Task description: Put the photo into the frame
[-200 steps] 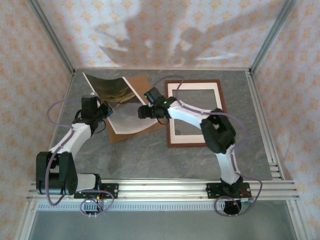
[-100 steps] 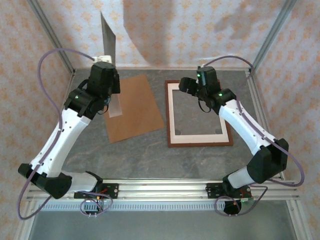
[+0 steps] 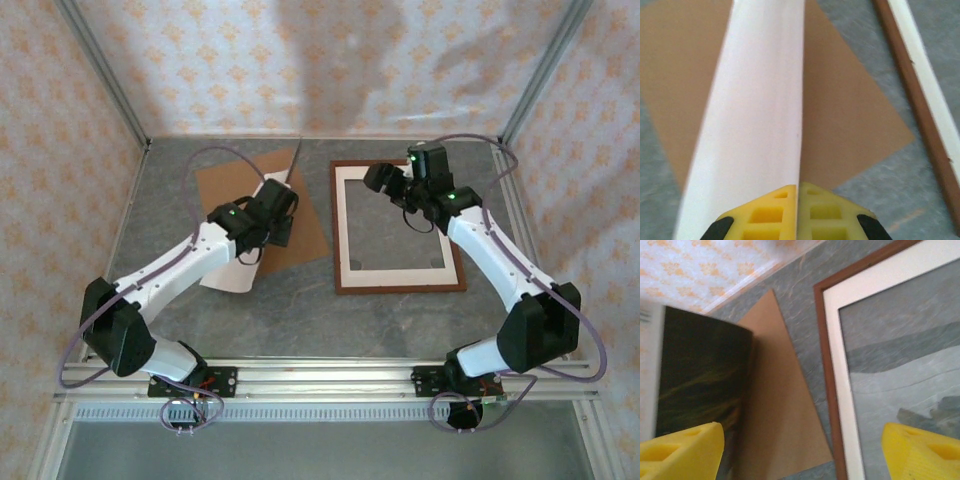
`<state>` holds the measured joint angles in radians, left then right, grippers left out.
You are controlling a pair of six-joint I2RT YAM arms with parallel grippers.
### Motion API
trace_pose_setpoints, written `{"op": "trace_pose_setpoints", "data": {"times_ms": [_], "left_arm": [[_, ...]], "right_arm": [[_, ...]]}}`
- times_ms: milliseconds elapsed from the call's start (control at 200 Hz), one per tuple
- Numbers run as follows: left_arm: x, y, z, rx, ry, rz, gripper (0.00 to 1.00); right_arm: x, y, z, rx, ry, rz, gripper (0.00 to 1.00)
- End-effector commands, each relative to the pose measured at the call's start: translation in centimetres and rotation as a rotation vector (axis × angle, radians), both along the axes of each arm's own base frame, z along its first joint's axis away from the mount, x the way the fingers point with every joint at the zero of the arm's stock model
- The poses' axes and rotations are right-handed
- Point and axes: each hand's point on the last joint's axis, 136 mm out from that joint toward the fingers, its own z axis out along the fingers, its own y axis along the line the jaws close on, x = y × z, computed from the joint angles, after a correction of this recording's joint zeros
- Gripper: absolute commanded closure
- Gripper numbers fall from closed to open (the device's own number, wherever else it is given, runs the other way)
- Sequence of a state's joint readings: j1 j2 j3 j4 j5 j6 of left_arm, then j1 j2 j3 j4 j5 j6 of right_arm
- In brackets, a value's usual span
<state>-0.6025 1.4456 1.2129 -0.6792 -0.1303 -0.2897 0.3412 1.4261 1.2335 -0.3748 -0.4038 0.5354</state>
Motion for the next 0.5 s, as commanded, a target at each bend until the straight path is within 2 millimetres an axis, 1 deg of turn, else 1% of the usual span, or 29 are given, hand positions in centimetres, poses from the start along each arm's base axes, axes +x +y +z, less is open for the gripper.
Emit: {"op": "trace_pose_setpoints", "data": {"times_ms": [0, 130, 295, 385, 496], "left_arm": [[1.1, -4.2, -0.1, -0.233, -0.048, -0.009, 1.0], [0.7, -5.5, -2.2, -0.271, -0.031, -0.02, 1.0], [0.1, -6.9, -4.1, -0.304, -0.024, -0.025, 1.0], [-0.3, -7.6, -5.1, -0.311, -0.022, -0.028, 1.0], [-0.6, -8.1, -6.0, -0.311, -0.018, -0.031, 1.0]], "right_arm": [[0.0, 2.7, -1.3, 0.141, 0.073, 0.038, 0.19], [0.0, 5.2, -2.1, 0.149, 0.106, 0.078, 0.19], [0.6, 7.9, -3.1, 0.139, 0.137, 0.106, 0.17], [1.1, 9.0, -3.6, 0.129, 0.153, 0.112, 0.16], [1.8, 9.7, -4.7, 0.1, 0.183, 0.104, 0.16]]}}
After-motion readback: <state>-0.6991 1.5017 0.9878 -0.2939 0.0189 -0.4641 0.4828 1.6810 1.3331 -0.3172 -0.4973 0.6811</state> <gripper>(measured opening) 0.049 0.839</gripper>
